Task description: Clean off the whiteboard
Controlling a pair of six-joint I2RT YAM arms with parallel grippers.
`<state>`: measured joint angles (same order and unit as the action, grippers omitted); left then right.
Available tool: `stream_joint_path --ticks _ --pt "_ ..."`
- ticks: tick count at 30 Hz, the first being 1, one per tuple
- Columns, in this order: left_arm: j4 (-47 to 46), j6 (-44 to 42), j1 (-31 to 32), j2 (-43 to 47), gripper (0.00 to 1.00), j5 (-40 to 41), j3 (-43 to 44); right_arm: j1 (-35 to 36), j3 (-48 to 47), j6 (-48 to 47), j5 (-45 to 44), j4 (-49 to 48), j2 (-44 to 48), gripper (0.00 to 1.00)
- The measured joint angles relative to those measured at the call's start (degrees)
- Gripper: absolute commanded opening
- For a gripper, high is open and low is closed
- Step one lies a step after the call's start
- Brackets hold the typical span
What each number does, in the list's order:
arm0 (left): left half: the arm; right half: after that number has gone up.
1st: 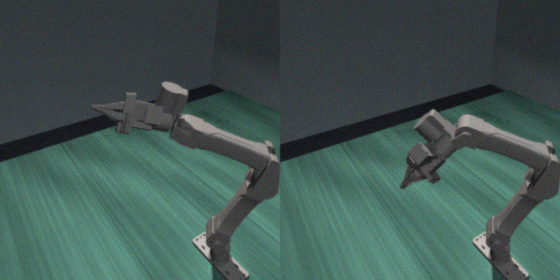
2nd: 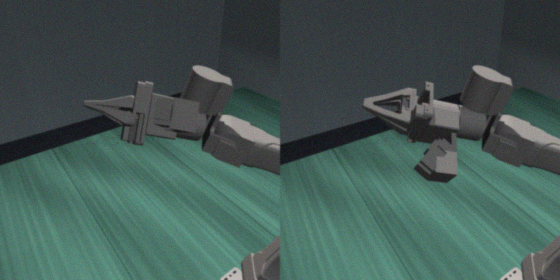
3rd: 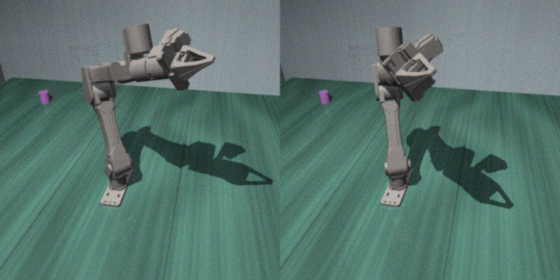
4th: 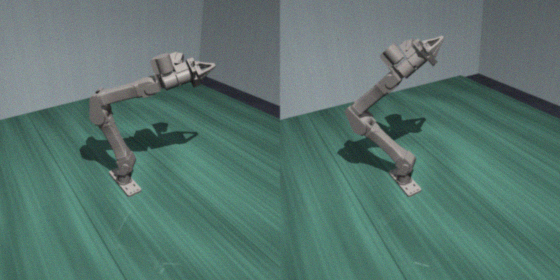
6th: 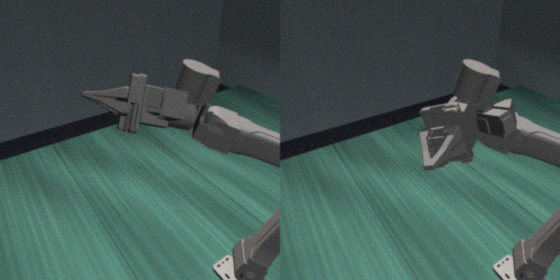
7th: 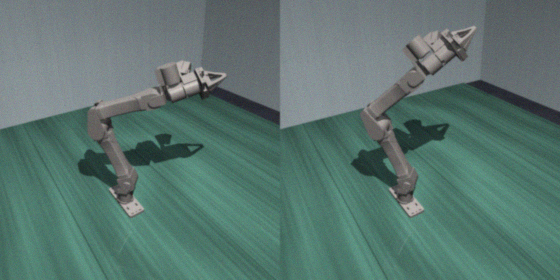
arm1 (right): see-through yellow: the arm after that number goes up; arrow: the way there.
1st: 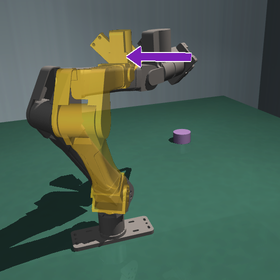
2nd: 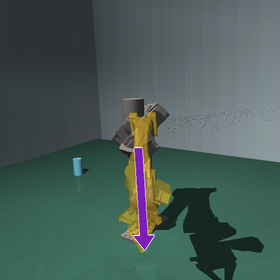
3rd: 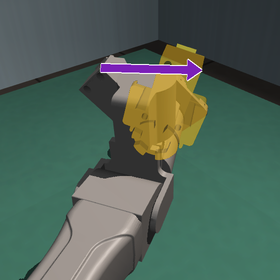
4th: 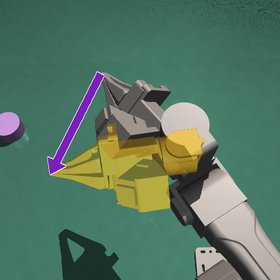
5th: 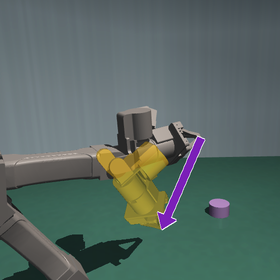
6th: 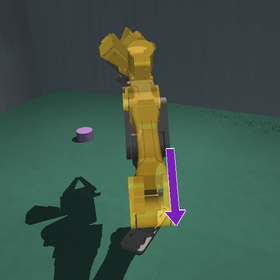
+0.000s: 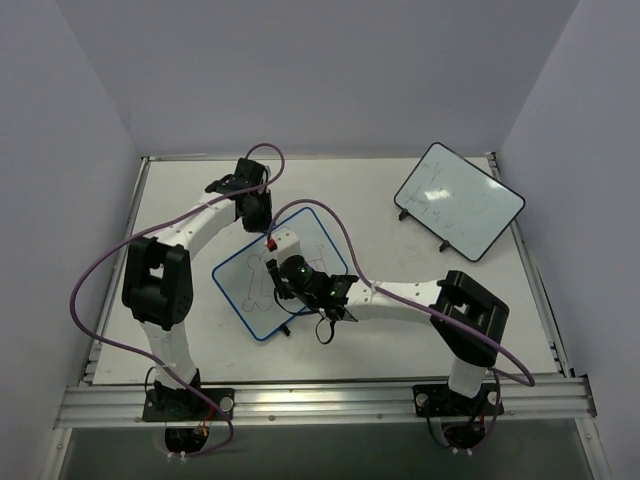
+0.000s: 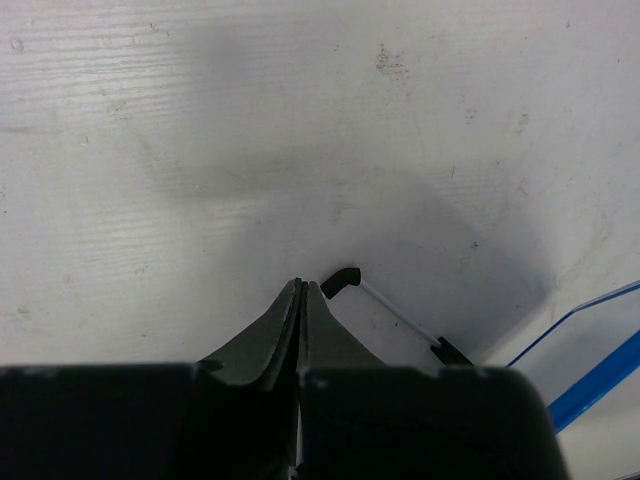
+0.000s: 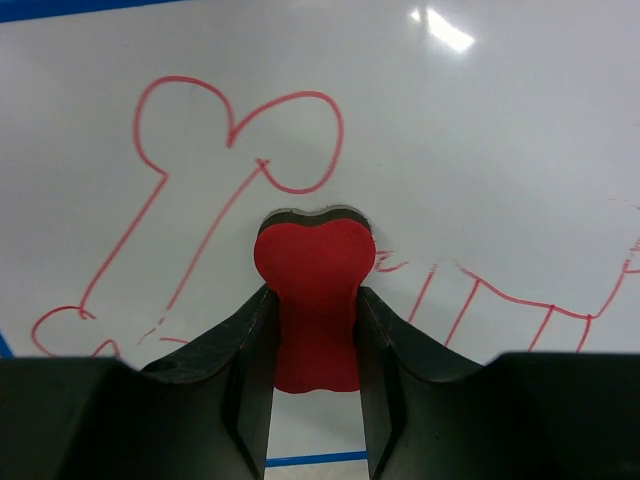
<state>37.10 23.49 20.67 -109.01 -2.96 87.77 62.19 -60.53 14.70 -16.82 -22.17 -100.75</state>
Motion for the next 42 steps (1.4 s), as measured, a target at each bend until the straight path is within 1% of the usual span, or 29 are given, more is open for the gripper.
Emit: stream_joint_path --ticks 7,16,21,30,39,42 --pt "-0.26 -0.02 0.02 0.00 0.05 0.55 0.00 -3.65 3.87 0.90 -0.46 -2.82 1.40 0.22" --pt "-0.24 -0.02 0.04 0.00 0.05 0.57 0.00 -12.35 10.29 1.79 -1.51 -3.48 5.46 0.22" --pt "-0.24 -0.02 0.13 0.00 0.05 0.59 0.00 -14.01 11.17 1.79 -2.40 -3.23 5.90 0.22" --pt "-0.24 -0.07 0.17 0.00 0.05 0.59 0.00 -15.32 10.43 1.55 -2.38 -2.16 6.03 0.23" --pt "-0.24 -0.20 0.17 0.00 0.05 0.59 0.00 -16.74 1.90 0.22 -0.37 -0.70 4.46 0.23" --pt "-0.24 -0.20 0.17 0.00 0.05 0.59 0.00 -16.74 0.59 0.22 0.72 -0.70 3.39 0.23"
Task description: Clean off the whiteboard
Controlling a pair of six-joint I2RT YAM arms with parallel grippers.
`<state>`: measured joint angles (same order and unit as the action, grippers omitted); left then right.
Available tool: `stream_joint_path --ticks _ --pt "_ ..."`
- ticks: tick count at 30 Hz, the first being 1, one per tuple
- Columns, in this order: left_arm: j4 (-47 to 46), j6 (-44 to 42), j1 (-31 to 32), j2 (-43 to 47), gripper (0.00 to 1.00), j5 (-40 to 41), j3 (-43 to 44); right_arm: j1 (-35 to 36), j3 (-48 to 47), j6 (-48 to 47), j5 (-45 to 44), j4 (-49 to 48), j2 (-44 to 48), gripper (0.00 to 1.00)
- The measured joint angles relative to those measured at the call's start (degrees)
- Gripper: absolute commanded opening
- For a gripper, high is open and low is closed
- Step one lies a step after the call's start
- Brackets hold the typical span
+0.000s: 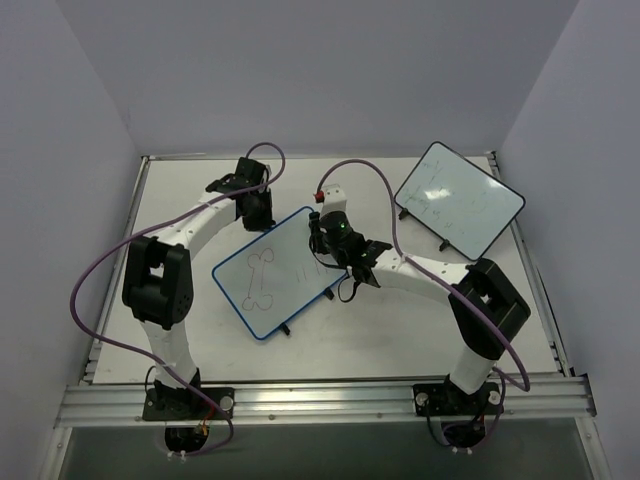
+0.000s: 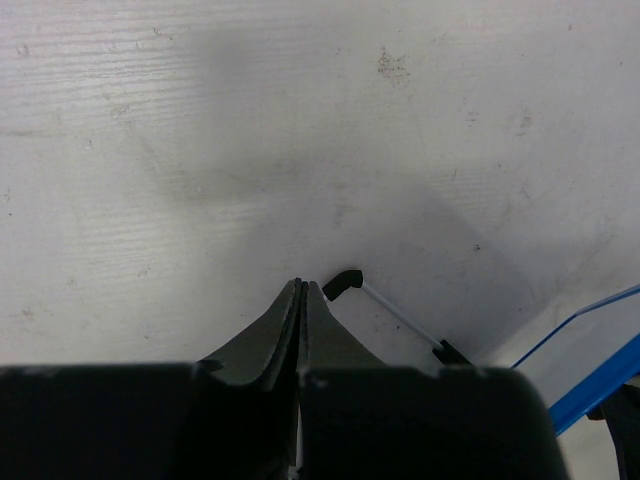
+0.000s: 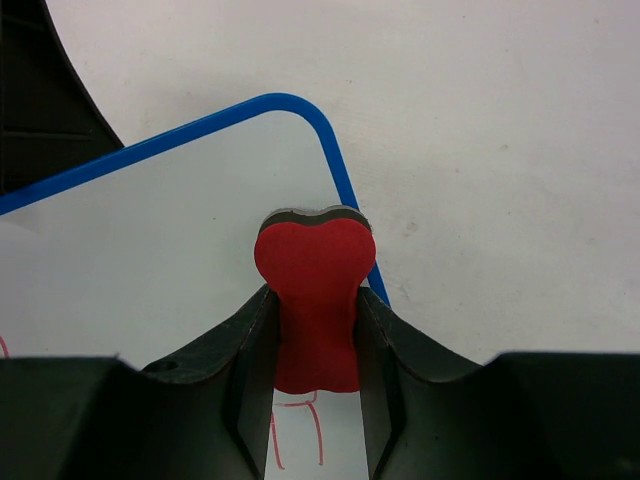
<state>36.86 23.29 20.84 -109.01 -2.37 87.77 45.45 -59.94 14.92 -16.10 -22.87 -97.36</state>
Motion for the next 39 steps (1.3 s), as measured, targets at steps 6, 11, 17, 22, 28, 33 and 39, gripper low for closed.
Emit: stream_joint_path --ticks 6,11,17,22,28,33,39 --pt "0.00 0.00 0.02 0.00 0.05 0.00 0.00 0.02 -0.20 0.02 1.27 0.76 -0.92 0.22" --pt "-0.02 -0.02 0.02 0.00 0.05 0.02 0.00 0.02 2.10 0.59 1.60 -0.09 -0.61 0.22" --pt "-0.07 0.00 0.00 0.00 0.05 0.07 0.00 0.83 8.87 2.19 1.60 -0.59 2.29 0.22" --pt "-0.04 0.00 0.00 0.00 0.05 0.04 0.00 2.14 12.22 3.17 1.51 -0.96 3.69 0.22" --pt "-0.04 0.00 0.02 0.00 0.05 0.04 0.00 2.64 12.26 3.06 1.40 -0.55 3.98 0.23" --pt "-0.02 0.00 0.07 0.00 0.05 0.04 0.00 2.64 8.04 2.08 1.33 1.05 2.93 0.23" --pt "-0.02 -0.02 0.07 0.00 0.05 0.07 0.00 2.64 0.48 0.46 1.33 1.51 -1.01 0.23"
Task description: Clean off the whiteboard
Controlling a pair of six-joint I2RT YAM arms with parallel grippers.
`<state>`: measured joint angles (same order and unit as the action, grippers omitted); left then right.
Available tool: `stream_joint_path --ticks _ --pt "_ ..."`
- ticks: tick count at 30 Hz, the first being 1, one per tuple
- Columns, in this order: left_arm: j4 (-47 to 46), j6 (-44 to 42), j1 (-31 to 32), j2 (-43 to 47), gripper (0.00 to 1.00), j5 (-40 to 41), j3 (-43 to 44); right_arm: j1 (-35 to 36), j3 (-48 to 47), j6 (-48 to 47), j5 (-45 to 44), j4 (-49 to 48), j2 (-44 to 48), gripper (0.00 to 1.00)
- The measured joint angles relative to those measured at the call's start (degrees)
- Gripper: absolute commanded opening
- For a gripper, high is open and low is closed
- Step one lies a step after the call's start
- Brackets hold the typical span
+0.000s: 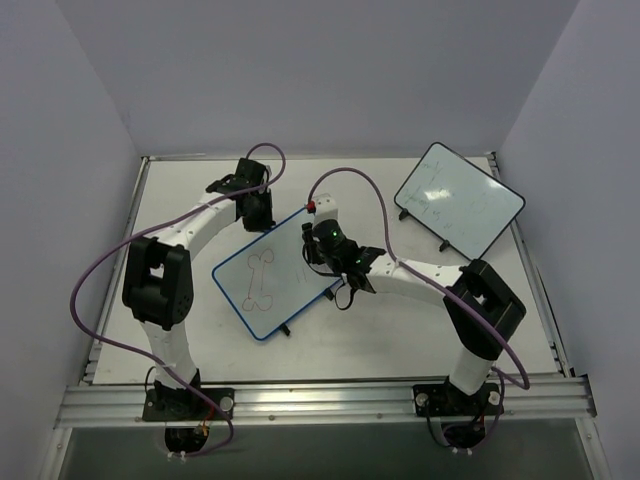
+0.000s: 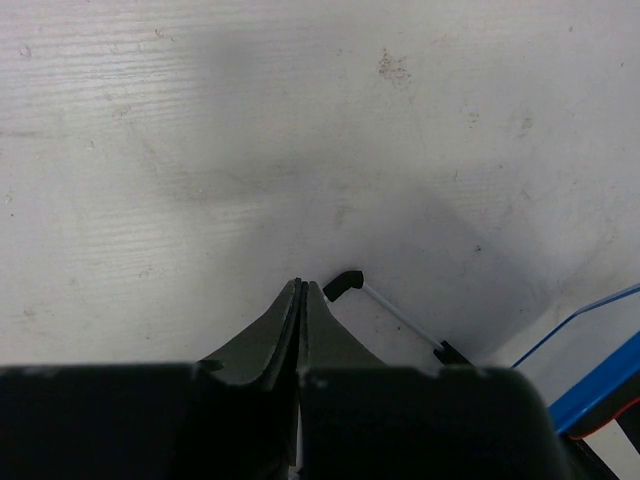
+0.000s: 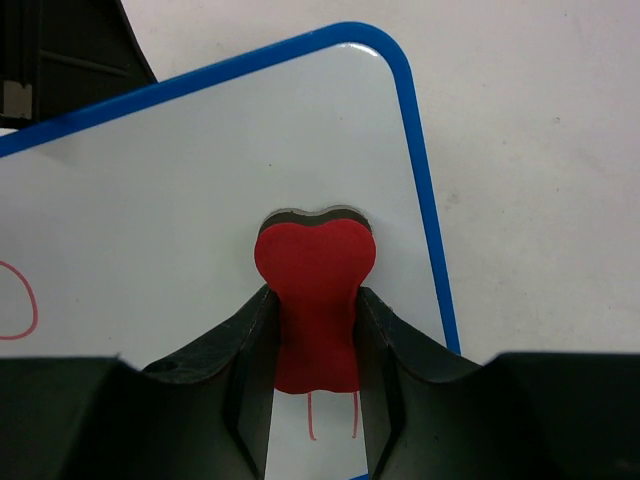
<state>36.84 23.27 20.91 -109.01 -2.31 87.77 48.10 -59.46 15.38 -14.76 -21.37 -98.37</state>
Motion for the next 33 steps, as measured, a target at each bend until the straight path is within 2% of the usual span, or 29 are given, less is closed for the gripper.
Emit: stream_joint_path --ticks 10,25,33 --pt "-0.09 0.00 0.00 0.00 0.05 0.20 0.00 -0.11 -2.12 -0.59 -0.02 0.66 -1.27 0.23" --pt "-0.20 0.00 0.00 0.00 0.05 0.28 0.00 -0.55 11.13 2.58 -1.07 -2.01 4.22 0.23" --pt "-0.20 0.00 0.04 0.00 0.05 0.31 0.00 -1.16 11.65 2.75 -1.49 -1.88 4.39 0.23"
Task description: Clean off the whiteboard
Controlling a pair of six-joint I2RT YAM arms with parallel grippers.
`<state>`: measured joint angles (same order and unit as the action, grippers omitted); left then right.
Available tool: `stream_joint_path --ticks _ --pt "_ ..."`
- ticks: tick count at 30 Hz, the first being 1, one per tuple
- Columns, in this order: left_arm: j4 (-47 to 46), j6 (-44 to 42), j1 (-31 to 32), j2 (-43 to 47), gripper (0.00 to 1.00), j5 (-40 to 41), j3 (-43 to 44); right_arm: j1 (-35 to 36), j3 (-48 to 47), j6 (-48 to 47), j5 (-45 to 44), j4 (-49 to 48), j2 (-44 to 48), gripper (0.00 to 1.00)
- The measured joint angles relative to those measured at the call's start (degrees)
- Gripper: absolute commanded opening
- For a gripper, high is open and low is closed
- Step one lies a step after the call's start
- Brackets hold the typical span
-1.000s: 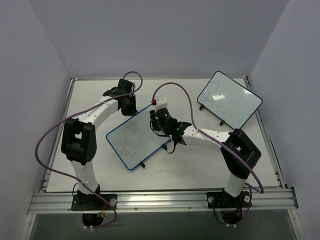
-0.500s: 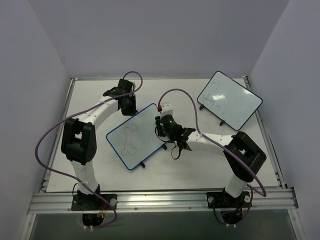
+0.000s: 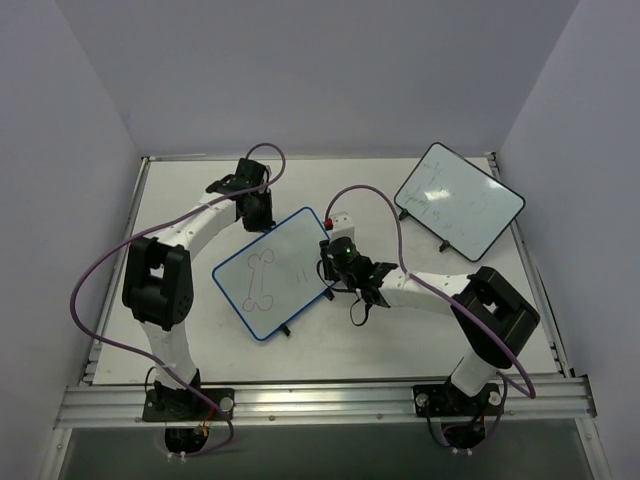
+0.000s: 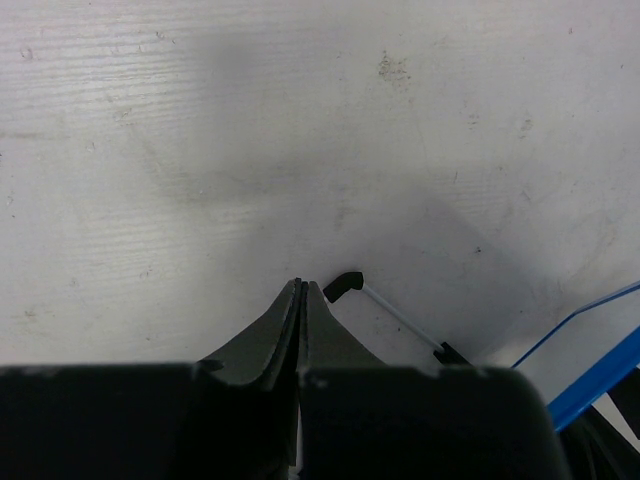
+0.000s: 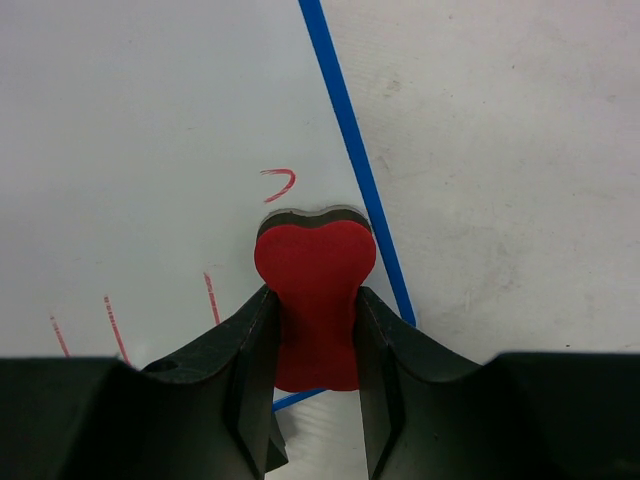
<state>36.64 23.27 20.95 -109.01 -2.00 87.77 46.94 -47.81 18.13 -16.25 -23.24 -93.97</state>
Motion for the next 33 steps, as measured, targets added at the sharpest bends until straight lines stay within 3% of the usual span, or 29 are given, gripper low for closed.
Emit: stream_joint_path --ticks 18,33 --pt "0.02 0.00 0.02 0.00 0.05 0.00 0.00 -1.97 -10.51 -1.92 0.04 3.34 -3.93 0.23" --pt "0.02 0.00 0.11 0.00 0.05 -0.04 0.00 -1.97 1.05 0.37 0.02 1.77 1.36 0.23"
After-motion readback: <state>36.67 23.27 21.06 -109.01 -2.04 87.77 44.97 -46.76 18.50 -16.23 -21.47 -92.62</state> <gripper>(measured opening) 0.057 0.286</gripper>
